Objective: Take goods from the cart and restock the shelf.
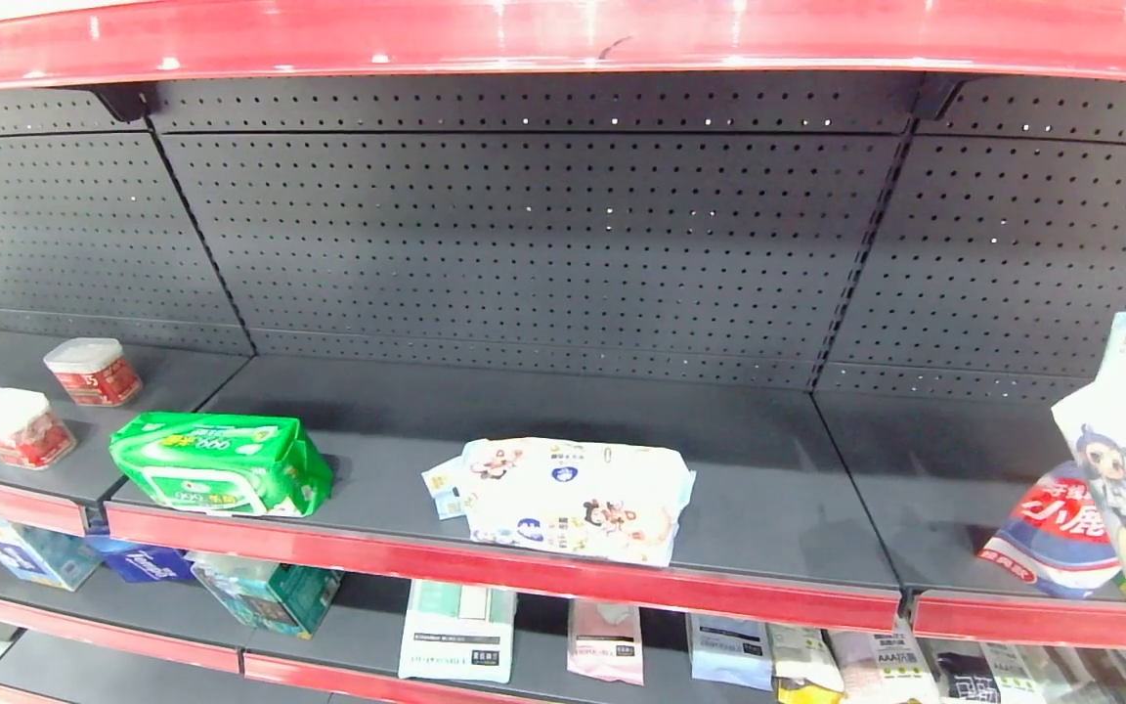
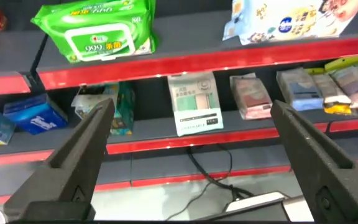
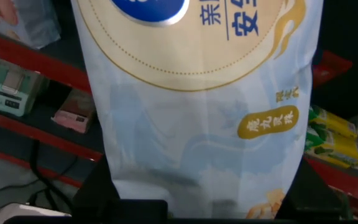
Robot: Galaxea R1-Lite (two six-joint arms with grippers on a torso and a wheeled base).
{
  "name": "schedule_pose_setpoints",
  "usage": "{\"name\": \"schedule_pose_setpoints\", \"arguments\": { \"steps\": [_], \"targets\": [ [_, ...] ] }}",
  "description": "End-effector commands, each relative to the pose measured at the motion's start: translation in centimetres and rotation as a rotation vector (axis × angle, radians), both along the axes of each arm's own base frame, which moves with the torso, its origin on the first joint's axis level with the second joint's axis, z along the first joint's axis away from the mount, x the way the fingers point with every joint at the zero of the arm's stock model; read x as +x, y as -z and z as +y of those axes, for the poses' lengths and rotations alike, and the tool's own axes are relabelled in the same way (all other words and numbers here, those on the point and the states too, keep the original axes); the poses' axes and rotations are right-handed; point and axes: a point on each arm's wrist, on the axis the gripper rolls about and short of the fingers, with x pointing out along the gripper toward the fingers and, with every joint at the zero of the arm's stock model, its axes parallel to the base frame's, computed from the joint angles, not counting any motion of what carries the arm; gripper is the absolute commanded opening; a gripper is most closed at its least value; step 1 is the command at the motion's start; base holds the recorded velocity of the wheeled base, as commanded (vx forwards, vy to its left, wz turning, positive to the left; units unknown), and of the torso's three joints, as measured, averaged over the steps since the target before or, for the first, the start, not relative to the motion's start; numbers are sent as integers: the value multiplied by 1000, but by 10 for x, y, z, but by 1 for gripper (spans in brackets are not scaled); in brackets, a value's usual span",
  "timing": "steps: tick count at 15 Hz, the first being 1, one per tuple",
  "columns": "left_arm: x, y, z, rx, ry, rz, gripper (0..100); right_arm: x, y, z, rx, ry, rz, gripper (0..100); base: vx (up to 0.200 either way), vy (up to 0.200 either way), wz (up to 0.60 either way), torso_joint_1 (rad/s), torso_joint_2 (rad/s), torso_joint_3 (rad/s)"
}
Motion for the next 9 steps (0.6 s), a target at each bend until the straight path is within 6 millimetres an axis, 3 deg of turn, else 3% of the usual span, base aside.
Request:
{"name": "schedule_pose_setpoints", "arguments": {
  "steps": [1, 3, 4, 9],
  "targets": [
    [1, 5, 0, 1, 2, 14, 100, 26, -33, 4, -15, -53, 48, 0, 0, 0, 0, 0, 0, 0],
    [-6, 27, 0, -6, 24, -16, 100, 53, -46, 8, -21, -145, 110, 0, 0, 0, 0, 0, 0, 0],
    [-7, 37, 0, -11, 17, -27, 100, 63, -43, 10, -7, -198, 145, 0, 0, 0, 0, 0, 0, 0],
    [-3, 39, 0, -15, 10, -53, 100, 94, -21, 25, -21, -347, 310, 0, 0, 0, 0, 0, 0, 0]
  ]
}}
